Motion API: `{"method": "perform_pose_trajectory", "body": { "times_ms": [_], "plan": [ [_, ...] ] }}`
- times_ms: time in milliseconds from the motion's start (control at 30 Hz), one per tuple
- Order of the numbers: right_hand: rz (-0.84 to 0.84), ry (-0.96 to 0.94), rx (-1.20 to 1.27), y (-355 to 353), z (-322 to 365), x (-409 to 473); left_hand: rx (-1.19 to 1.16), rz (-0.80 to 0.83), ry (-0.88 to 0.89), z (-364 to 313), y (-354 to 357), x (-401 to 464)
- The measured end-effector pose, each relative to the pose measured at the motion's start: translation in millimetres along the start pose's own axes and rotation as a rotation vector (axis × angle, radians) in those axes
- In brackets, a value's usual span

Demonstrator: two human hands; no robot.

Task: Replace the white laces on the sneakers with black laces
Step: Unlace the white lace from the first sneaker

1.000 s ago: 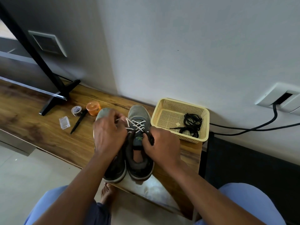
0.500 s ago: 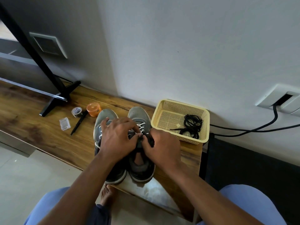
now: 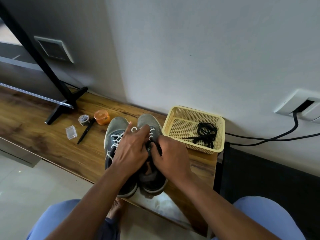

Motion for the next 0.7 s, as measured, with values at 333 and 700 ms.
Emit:
{"method": "perform_pose_trajectory", "body": {
  "times_ms": [333, 700],
  "plan": [
    [0.031, 0.022, 0.131, 8.6, -7.7, -4.2, 0.037, 0.000, 0.047, 0.0, 3.2, 2.4],
    [0.049, 0.159, 0.269, 15.5, -27.6, -6.1, -0.039, 0.020, 0.011, 11.9, -5.8, 1.6]
  ]
}}
Point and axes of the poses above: each hand's wrist, its own x-axis towards the middle knuckle, its own y-axis out of the palm, z = x × y, the point moved 8 cm from there along x, towards the middle knuckle, and after that the axes turned 6 degrees about -y, right-handed, at the moved point
